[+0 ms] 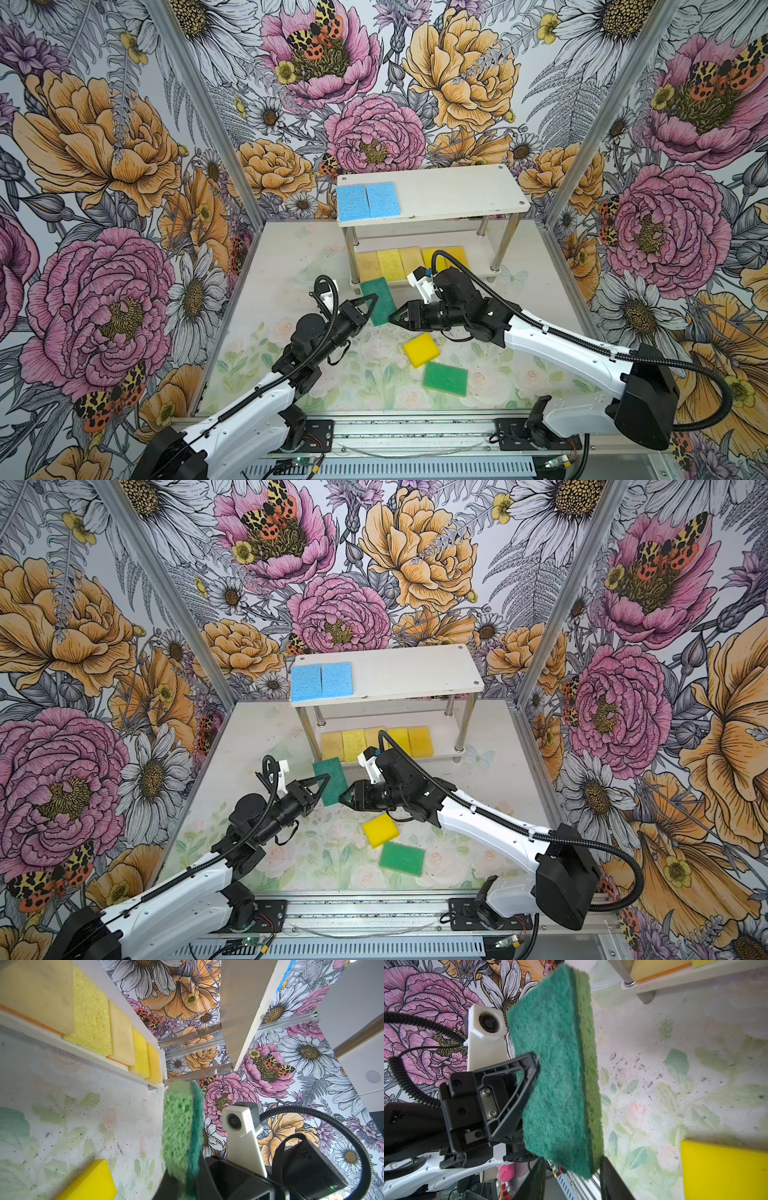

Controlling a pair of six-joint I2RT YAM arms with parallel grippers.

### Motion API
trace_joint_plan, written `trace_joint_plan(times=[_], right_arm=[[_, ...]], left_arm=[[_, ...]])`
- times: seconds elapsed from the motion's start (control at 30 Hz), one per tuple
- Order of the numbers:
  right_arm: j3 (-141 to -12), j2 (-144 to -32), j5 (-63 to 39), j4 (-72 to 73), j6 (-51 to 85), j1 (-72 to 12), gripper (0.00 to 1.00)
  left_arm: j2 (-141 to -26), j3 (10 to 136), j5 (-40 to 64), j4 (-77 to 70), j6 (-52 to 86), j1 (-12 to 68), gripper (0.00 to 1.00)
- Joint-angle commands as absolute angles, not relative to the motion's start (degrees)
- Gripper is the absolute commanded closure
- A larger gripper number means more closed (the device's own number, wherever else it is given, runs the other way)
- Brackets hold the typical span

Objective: Arrange cleaning sponges on a shelf
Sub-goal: Pick up the cleaning sponge at the middle-right of the table.

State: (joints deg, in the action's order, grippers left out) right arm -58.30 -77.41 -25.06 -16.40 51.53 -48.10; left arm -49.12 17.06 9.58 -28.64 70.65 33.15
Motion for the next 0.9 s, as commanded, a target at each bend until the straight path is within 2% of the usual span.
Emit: trace_joint_plan(times=[0.0,0.17,0.37,0.43,0.57,0.67,0.73,0.87], right_arm=[[-59.9,-77.2,-24.0,-14.6,51.6,-48.4,0.59],[-59.9,-77.1,-24.0,-14.4,52.0,-48.4,0.71],[-59.7,-76.6,-23.7,-14.5,52.3,-48.4,1.00],[-59.4,-76.0,-23.2,-14.5,52.3,-48.4,1.00],[-58.8,-74.2,-22.2,-14.8,52.1,-48.3,1.00],[-59.0,-72.7,-21.7,-15.8,51.6,-47.9,1.00],[-59.8,-71.6,-21.1,-17.7,50.8,-47.4,1.00],[-63.1,-69.2,-19.4,-23.7,47.9,-46.2,1.00]], left_arm=[[-49.5,17.3,10.8,-30.3,71.3,33.4,0.88],[-49.5,17.2,10.8,-30.6,71.3,33.4,0.88],[-49.4,17.1,10.9,-30.7,71.5,33.4,0.87],[-49.3,17.1,11.0,-30.6,71.6,33.4,0.86],[-48.9,17.6,12.4,-29.4,71.4,32.4,0.60],[-47.9,18.8,15.9,-26.8,70.4,30.1,0.33],[-46.4,19.5,18.5,-24.8,69.8,28.0,0.21],[-40.6,21.1,23.7,-18.0,68.4,21.4,0.09]])
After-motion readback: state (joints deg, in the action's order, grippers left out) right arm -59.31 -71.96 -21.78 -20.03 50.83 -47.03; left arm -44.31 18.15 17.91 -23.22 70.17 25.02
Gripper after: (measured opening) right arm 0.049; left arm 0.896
